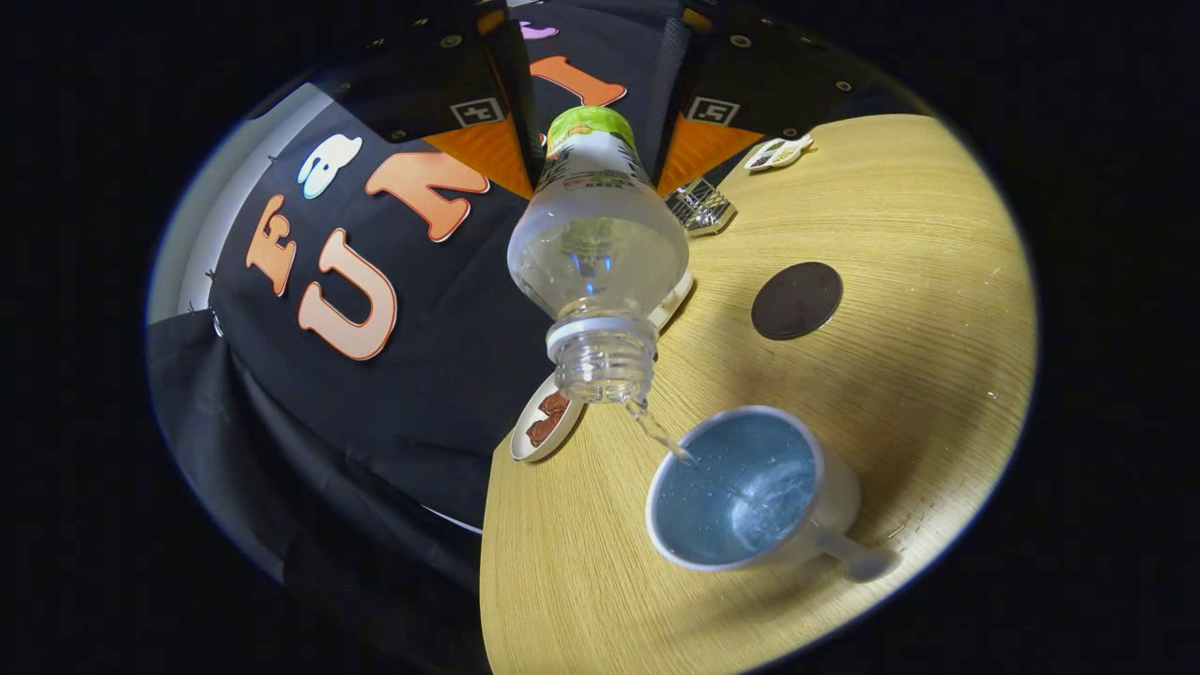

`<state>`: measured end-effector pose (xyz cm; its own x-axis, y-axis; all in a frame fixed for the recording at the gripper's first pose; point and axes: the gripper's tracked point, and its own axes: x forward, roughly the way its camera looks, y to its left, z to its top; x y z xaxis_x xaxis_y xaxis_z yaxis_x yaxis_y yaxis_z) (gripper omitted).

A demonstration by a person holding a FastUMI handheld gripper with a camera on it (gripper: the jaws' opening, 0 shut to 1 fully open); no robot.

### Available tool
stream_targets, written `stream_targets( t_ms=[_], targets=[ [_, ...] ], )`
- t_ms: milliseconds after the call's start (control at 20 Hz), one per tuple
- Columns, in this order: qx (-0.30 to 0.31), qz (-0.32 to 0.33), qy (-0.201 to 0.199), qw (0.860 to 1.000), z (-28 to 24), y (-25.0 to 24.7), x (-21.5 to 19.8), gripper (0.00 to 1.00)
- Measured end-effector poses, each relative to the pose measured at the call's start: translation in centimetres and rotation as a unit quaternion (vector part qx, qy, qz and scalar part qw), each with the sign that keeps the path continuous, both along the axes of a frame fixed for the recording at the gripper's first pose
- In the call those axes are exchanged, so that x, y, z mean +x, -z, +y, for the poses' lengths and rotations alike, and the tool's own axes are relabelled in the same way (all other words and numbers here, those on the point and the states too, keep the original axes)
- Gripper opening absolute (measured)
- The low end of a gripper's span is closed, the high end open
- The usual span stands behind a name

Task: Take the bottle from table, then pour the juice into the cup, finally place the bottle on the coaster

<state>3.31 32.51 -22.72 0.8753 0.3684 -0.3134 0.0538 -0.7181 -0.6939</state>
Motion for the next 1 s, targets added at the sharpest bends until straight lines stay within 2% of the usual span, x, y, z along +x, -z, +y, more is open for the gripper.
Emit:
stream_targets(
  t_ms=[1000],
  targets=[
    [-0.03, -0.027, -0.014, 0.999, 0.5, -1.9, -0.9, 0.55]
  ],
)
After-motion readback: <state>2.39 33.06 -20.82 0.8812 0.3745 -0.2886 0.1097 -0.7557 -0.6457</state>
